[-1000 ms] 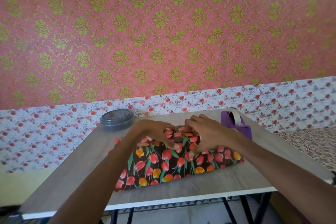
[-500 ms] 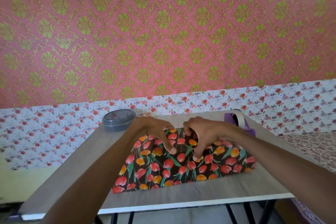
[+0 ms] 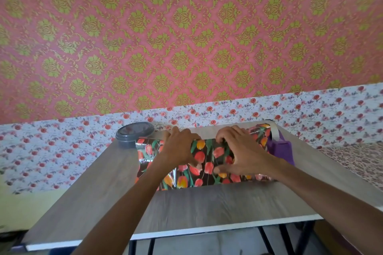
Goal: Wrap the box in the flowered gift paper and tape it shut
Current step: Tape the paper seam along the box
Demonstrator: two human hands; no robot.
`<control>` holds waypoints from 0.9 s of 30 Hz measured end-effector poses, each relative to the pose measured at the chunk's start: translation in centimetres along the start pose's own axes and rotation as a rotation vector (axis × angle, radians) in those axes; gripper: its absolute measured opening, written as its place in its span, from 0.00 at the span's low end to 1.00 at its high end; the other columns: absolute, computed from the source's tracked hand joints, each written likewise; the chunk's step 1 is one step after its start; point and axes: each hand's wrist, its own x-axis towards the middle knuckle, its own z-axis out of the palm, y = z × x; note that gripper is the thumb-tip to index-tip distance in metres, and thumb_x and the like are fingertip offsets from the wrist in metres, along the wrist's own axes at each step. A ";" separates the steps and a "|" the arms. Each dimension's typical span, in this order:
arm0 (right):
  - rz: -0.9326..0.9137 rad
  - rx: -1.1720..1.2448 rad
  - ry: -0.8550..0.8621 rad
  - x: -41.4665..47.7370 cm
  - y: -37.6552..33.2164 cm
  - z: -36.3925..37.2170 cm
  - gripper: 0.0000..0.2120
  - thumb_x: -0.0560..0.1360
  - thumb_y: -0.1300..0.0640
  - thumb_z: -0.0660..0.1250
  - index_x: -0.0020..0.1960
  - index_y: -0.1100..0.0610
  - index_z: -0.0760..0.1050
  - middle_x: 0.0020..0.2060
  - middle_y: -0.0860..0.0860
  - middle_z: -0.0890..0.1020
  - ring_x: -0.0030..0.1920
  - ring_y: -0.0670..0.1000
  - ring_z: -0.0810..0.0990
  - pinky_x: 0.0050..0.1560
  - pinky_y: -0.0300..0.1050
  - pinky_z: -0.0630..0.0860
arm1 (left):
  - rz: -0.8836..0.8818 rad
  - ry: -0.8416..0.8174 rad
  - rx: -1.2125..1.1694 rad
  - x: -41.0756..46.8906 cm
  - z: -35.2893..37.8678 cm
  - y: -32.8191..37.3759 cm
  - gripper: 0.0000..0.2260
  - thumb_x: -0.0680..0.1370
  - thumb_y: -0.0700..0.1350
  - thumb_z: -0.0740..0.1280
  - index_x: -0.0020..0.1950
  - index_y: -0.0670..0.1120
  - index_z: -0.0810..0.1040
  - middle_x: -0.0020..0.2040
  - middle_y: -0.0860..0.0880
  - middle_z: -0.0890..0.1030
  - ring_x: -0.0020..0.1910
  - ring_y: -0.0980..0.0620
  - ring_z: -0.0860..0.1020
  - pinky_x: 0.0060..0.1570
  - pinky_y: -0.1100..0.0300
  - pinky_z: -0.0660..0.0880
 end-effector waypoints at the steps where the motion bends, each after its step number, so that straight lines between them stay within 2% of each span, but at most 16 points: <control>1: 0.011 0.066 0.033 0.0 0.1 -0.4 0.33 0.68 0.25 0.61 0.58 0.50 0.69 0.56 0.45 0.73 0.56 0.45 0.69 0.62 0.47 0.69 | 0.001 -0.008 0.006 -0.4 -0.1 0.1 0.36 0.66 0.61 0.76 0.72 0.58 0.68 0.65 0.52 0.72 0.68 0.44 0.64 0.67 0.44 0.57; 3: 0.026 0.132 0.065 -0.3 0.1 -0.6 0.23 0.73 0.36 0.68 0.59 0.50 0.72 0.56 0.43 0.75 0.56 0.43 0.70 0.61 0.46 0.71 | 0.014 -0.014 0.007 -1.1 0.2 0.3 0.37 0.66 0.61 0.77 0.72 0.57 0.69 0.63 0.50 0.72 0.66 0.44 0.66 0.67 0.45 0.59; 4: 0.038 0.143 0.035 -0.8 0.1 -0.4 0.23 0.73 0.39 0.70 0.63 0.50 0.71 0.58 0.43 0.75 0.57 0.41 0.70 0.63 0.43 0.70 | 0.027 -0.018 0.011 -1.4 0.5 0.5 0.37 0.66 0.60 0.77 0.72 0.56 0.69 0.62 0.49 0.71 0.65 0.44 0.67 0.66 0.45 0.60; 6: 0.032 0.115 -0.046 -1.6 0.2 0.5 0.30 0.73 0.38 0.70 0.70 0.50 0.68 0.64 0.43 0.73 0.61 0.41 0.68 0.65 0.40 0.66 | 0.034 -0.017 0.039 -1.9 1.5 0.7 0.38 0.66 0.58 0.77 0.73 0.54 0.68 0.63 0.48 0.69 0.64 0.44 0.68 0.67 0.45 0.62; 8: -0.001 0.091 -0.052 -2.0 0.6 1.4 0.30 0.74 0.36 0.67 0.70 0.51 0.70 0.65 0.44 0.73 0.64 0.44 0.69 0.67 0.41 0.65 | 0.029 0.007 0.073 -2.3 2.4 0.6 0.39 0.68 0.57 0.77 0.75 0.53 0.65 0.66 0.48 0.66 0.65 0.45 0.66 0.68 0.46 0.62; 9: 0.012 0.123 -0.044 -1.8 0.7 1.5 0.27 0.75 0.36 0.66 0.67 0.51 0.73 0.63 0.44 0.75 0.63 0.45 0.70 0.66 0.41 0.65 | 0.030 0.021 0.079 -2.4 2.7 0.5 0.39 0.68 0.57 0.76 0.76 0.54 0.63 0.67 0.48 0.65 0.66 0.45 0.65 0.69 0.45 0.62; 11: 0.063 0.180 -0.019 -0.7 0.8 1.2 0.18 0.78 0.40 0.63 0.59 0.51 0.79 0.54 0.43 0.80 0.55 0.45 0.75 0.61 0.44 0.71 | 0.033 0.017 0.062 -2.5 2.9 0.3 0.40 0.69 0.59 0.75 0.77 0.54 0.62 0.68 0.48 0.64 0.67 0.45 0.64 0.69 0.45 0.60; 13: 0.113 0.167 -0.026 1.1 1.2 1.1 0.16 0.79 0.43 0.60 0.49 0.53 0.81 0.44 0.44 0.81 0.48 0.46 0.76 0.56 0.48 0.74 | 0.035 -0.005 0.027 -2.5 2.7 0.2 0.36 0.72 0.60 0.71 0.77 0.55 0.62 0.69 0.48 0.65 0.67 0.44 0.64 0.69 0.44 0.60; 16: 0.217 0.234 -0.112 3.6 2.5 1.4 0.18 0.80 0.46 0.61 0.40 0.59 0.75 0.49 0.55 0.81 0.52 0.55 0.78 0.59 0.48 0.72 | 0.023 -0.022 0.000 -2.1 1.8 0.3 0.20 0.82 0.56 0.58 0.74 0.55 0.67 0.69 0.47 0.68 0.68 0.42 0.67 0.69 0.41 0.60; 18: 0.310 0.344 -0.238 4.5 3.5 1.7 0.16 0.80 0.50 0.63 0.40 0.60 0.74 0.45 0.55 0.79 0.47 0.56 0.79 0.49 0.48 0.73 | -0.009 -0.042 -0.051 -1.8 1.4 0.3 0.17 0.84 0.54 0.52 0.69 0.55 0.72 0.68 0.48 0.71 0.69 0.42 0.68 0.69 0.39 0.57; 20: 0.373 0.393 -0.314 4.9 3.9 2.0 0.16 0.80 0.47 0.64 0.44 0.60 0.76 0.43 0.55 0.80 0.44 0.54 0.79 0.47 0.49 0.74 | -0.051 -0.067 -0.078 -1.5 1.3 0.1 0.17 0.84 0.54 0.50 0.58 0.53 0.77 0.63 0.49 0.76 0.67 0.45 0.70 0.69 0.38 0.54; 22: 0.405 0.421 -0.264 4.9 4.1 2.1 0.16 0.76 0.43 0.68 0.43 0.57 0.77 0.43 0.52 0.82 0.44 0.52 0.80 0.48 0.48 0.75 | -0.089 -0.040 -0.061 -0.6 1.9 -1.0 0.19 0.83 0.55 0.49 0.43 0.50 0.74 0.53 0.48 0.79 0.61 0.47 0.74 0.70 0.37 0.54; 24: 0.387 0.491 -0.206 4.5 3.8 1.7 0.12 0.74 0.45 0.72 0.42 0.53 0.76 0.40 0.47 0.82 0.42 0.48 0.80 0.44 0.44 0.75 | -0.106 -0.013 -0.075 0.6 2.0 -2.1 0.22 0.82 0.56 0.48 0.35 0.48 0.70 0.40 0.47 0.76 0.50 0.46 0.76 0.67 0.35 0.62; 25: 0.372 0.558 -0.203 4.2 3.3 1.4 0.09 0.75 0.48 0.72 0.43 0.52 0.76 0.40 0.46 0.82 0.42 0.46 0.80 0.42 0.41 0.74 | -0.120 -0.023 -0.082 1.1 1.9 -2.3 0.22 0.81 0.55 0.49 0.35 0.47 0.71 0.39 0.47 0.74 0.48 0.46 0.76 0.64 0.36 0.65; 26: 0.359 0.632 -0.219 3.8 2.8 1.1 0.05 0.76 0.52 0.71 0.47 0.53 0.77 0.40 0.46 0.83 0.42 0.46 0.82 0.42 0.39 0.75 | -0.145 -0.042 -0.089 1.6 1.7 -2.4 0.21 0.82 0.55 0.50 0.40 0.46 0.75 0.44 0.46 0.76 0.52 0.46 0.75 0.64 0.35 0.64; 27: 0.344 0.720 -0.239 3.5 2.2 1.1 0.04 0.77 0.57 0.70 0.51 0.55 0.77 0.41 0.47 0.84 0.42 0.48 0.84 0.43 0.39 0.78 | -0.168 -0.066 -0.084 2.1 1.5 -2.4 0.19 0.82 0.54 0.51 0.49 0.44 0.77 0.54 0.44 0.77 0.61 0.44 0.73 0.67 0.34 0.61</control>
